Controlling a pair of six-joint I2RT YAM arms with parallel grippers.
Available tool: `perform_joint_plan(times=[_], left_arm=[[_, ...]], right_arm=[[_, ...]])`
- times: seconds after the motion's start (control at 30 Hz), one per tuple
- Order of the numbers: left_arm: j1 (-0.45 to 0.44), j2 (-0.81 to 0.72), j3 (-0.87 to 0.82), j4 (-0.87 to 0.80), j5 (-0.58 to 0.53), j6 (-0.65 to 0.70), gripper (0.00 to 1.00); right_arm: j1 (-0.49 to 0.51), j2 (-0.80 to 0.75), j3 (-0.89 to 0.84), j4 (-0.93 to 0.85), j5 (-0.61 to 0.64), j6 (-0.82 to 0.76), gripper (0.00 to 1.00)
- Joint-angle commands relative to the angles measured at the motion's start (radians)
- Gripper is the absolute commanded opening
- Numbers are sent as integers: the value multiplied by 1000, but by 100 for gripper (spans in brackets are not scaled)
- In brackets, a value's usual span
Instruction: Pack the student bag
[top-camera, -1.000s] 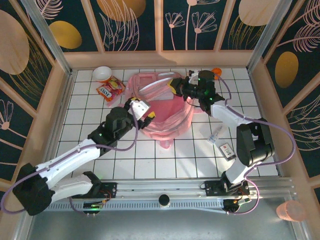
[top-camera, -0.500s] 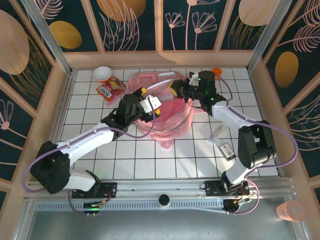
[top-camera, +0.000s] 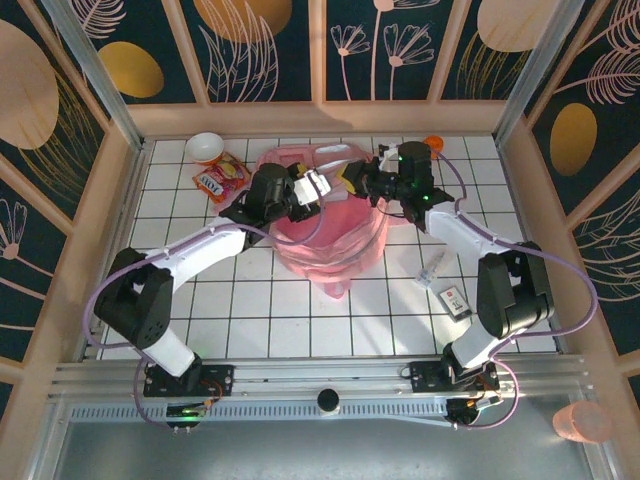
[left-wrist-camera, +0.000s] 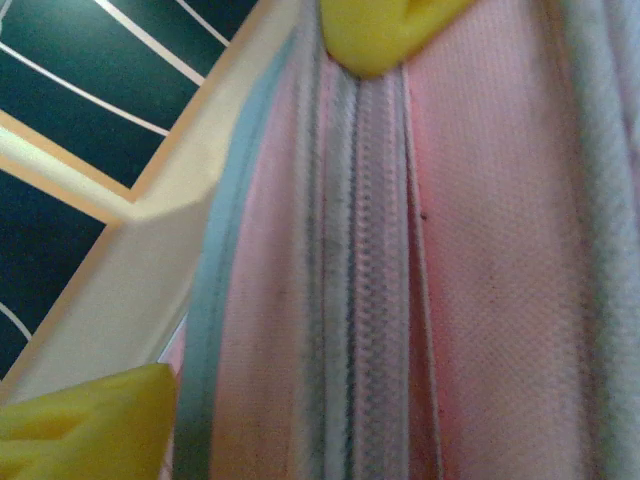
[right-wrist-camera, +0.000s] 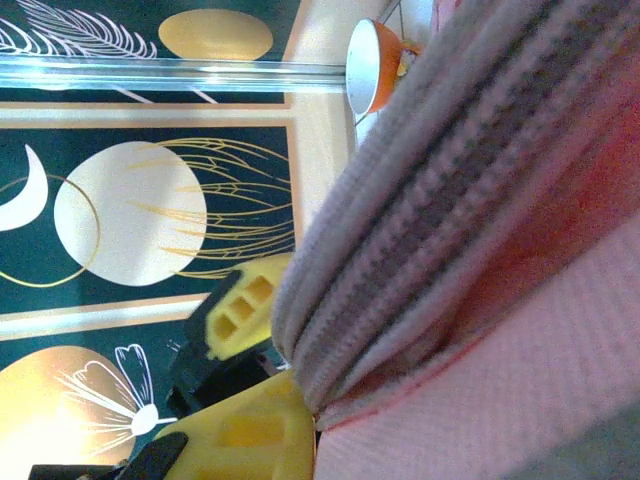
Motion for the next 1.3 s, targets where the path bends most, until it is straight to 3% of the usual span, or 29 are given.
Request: perform_joint_plan(times=[0.0, 0.03, 0.17, 0.23, 0.4, 0.53, 0.7, 0.87, 1.03, 1.27], left_arm=[[10, 10, 48, -3, -15, 10, 66], [11, 8, 51, -8, -12, 6, 60], [11, -25, 50, -28, 18, -28, 14], [10, -41, 43, -32, 14, -54, 7], [10, -66, 51, -70, 3, -143, 2], [10, -68, 86, -130, 51, -245, 0], [10, -93, 82, -171, 82, -343, 0], [10, -154, 35, -173, 110, -433, 0], [10, -177, 18, -197, 117, -472, 0], [10, -186, 21, -193, 122, -470, 0]], right_arm=[[-1, -66, 15, 20, -76, -35, 3], [-2, -68, 15, 18, -75, -35, 5], [-10, -73, 10, 8, -77, -40, 9], [-17, -80, 12, -7, -77, -56, 13], [-63, -140, 18, -157, -51, -148, 35], [-154, -217, 30, -417, -20, -293, 47], [-302, -299, 55, -798, 84, -525, 50], [-440, -327, 43, -1130, 302, -714, 51], [-537, -326, -55, -1218, 409, -799, 51], [-544, -249, -124, -1147, 462, -796, 53]])
